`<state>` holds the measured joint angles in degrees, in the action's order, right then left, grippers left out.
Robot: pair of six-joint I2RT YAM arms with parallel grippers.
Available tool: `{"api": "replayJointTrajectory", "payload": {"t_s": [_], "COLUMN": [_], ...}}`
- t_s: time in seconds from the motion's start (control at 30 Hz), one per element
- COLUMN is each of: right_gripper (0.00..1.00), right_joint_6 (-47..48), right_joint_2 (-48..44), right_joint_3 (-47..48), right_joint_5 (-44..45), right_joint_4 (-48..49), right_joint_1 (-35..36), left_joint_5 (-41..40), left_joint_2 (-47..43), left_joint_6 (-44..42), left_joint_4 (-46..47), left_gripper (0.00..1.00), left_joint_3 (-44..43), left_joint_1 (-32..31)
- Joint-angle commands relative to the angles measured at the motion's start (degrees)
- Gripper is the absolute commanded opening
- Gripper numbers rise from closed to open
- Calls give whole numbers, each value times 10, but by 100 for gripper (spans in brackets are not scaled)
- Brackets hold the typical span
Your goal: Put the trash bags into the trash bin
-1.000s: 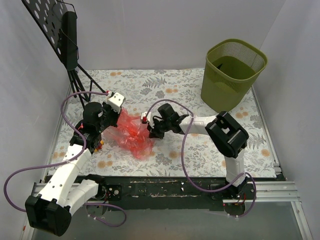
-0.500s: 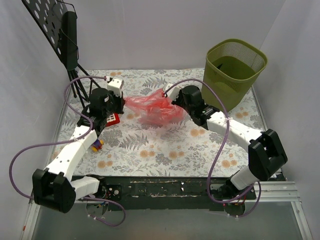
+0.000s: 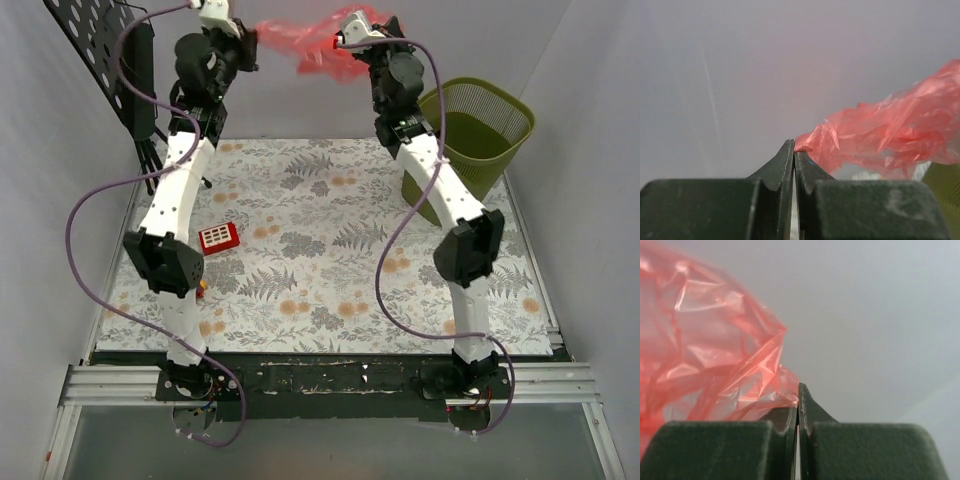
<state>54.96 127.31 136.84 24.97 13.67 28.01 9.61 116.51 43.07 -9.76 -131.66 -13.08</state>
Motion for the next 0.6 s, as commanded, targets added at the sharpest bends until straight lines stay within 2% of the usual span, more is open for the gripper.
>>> {"api": "replayJointTrajectory", "payload": {"t_s": [0.0,0.03,0.07,0.1,0.13,0.17,0.2,0.23,0.27,0.3,0.33,0.37,0.5,0.57], "right_gripper": [1,1,1,1,1,1,1,1,1,1,1,1,1,1], "right_joint_6": [108,105,103,96,105,173,240,277,233,170,104,82,54,5], "right_joint_2": [-222,-265,-318,-370,-440,-502,-553,-620,-691,-756,-790,-804,-834,-834], "right_joint_3": [-199,-302,-430,-571,-811,-927,-1178,-1299,-1310,-1267,-1229,-1204,-1176,-1151], "right_joint_5": [-71,-55,-12,26,5,-14,-25,-67,-84,-78,-71,-59,-25,6], "right_joint_4": [382,431,476,455,326,283,404,506,447,316,231,185,124,86], "right_joint_1": [44,50,60,77,106,146,185,219,235,236,236,237,244,244], "left_joint_5": [-39,-44,23,132,206,195,162,153,159,145,133,128,79,33], "left_joint_2": [-151,-204,-257,-335,-376,-398,-430,-473,-513,-555,-580,-598,-610,-617], "left_joint_6": [-67,-85,-113,-210,-383,-546,-622,-595,-535,-455,-410,-394,-339,-303], "left_joint_4": [204,247,274,265,130,-40,-129,-126,-92,-25,-2,3,-13,-8], "left_gripper": [0,0,0,0,0,0,0,0,0,0,0,0,0,0], "left_joint_3": [60,155,268,466,593,681,779,848,883,908,920,924,901,887], "left_joint_1": [-18,-29,-46,-72,-124,-189,-227,-249,-253,-253,-256,-257,-258,-257]}}
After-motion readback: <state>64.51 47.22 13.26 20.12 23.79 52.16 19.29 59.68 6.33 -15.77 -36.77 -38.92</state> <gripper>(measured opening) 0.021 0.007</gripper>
